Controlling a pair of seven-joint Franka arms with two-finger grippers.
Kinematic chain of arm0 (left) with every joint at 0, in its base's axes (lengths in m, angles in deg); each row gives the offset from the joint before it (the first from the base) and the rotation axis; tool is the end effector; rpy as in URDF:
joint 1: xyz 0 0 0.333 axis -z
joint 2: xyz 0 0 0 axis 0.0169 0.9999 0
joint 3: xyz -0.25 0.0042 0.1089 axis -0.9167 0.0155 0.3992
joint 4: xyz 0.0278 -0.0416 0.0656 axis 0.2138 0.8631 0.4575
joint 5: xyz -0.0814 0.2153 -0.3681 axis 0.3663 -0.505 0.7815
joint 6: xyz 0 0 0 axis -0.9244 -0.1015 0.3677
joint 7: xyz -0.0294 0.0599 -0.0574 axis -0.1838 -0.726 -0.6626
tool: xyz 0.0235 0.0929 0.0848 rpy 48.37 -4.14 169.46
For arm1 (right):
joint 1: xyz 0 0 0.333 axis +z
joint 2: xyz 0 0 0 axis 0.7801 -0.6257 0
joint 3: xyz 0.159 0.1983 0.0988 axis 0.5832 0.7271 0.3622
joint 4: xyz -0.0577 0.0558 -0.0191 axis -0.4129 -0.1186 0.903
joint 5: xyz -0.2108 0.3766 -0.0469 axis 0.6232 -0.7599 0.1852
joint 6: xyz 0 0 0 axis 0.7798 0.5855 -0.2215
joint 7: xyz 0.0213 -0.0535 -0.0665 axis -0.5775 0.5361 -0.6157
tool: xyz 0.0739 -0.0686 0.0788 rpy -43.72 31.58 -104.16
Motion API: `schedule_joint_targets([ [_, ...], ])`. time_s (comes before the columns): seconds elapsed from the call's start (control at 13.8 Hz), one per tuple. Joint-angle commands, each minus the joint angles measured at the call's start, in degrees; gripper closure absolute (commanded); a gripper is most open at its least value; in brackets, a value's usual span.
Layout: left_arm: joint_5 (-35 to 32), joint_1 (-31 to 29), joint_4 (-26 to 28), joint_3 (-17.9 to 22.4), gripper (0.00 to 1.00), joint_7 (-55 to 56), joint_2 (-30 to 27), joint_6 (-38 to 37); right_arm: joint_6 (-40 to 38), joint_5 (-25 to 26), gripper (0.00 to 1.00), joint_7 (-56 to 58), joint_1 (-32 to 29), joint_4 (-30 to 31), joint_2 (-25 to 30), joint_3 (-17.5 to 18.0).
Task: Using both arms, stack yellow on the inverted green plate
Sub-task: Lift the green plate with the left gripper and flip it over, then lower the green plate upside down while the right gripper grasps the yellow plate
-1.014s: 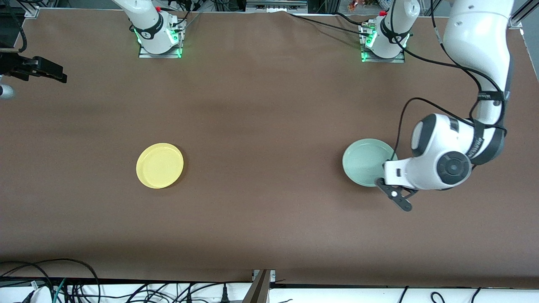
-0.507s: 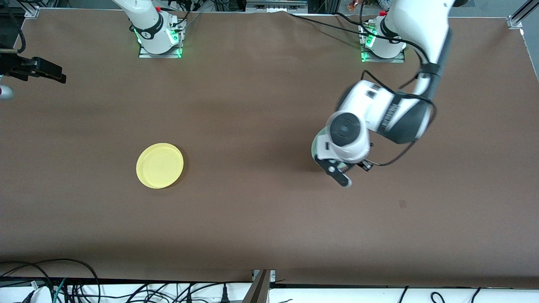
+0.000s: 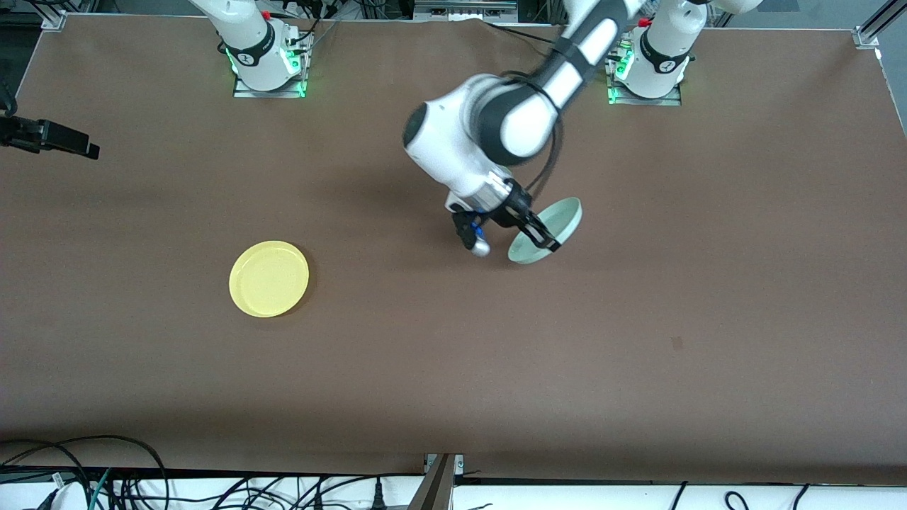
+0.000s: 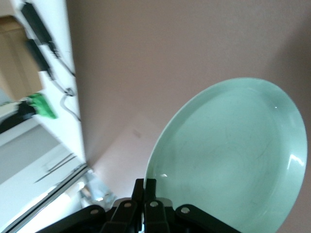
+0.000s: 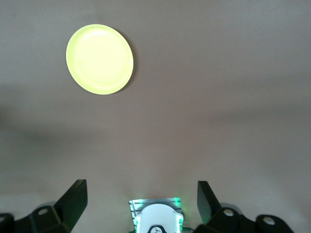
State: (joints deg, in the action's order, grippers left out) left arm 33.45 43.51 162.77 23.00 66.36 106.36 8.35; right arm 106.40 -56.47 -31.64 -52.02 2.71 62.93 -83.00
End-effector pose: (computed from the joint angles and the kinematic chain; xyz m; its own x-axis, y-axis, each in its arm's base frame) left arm 0.5241 -0.4683 0.2714 0.5935 -0.6645 -0.4541 -0.7327 -0.2126 -0.6465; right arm 0.5894 -0.0742 0.5227 0.9654 -0.1234 -0.2297 -0.1352 -0.9902 -0.0361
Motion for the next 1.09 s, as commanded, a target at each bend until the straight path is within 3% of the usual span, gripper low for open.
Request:
schedule_joint_targets([
  [0.0,-7.5,5.7,-1.6,1.3,1.0,8.4,3.4,-3.9,0.4,-1.5,0.0,0.8,-0.8,-0.3,-3.2,-0.2],
  [0.36,-7.9,12.4,-0.9,1.4,1.0,25.1,6.8,-6.7,5.6,-3.2,0.0,0.8,-0.4,0.1,-11.4,0.4],
  [1.01,-7.5,18.8,-1.5,1.2,1.0,36.2,11.6,-7.1,19.9,-9.1,0.0,0.8,0.7,2.3,-25.4,0.5],
])
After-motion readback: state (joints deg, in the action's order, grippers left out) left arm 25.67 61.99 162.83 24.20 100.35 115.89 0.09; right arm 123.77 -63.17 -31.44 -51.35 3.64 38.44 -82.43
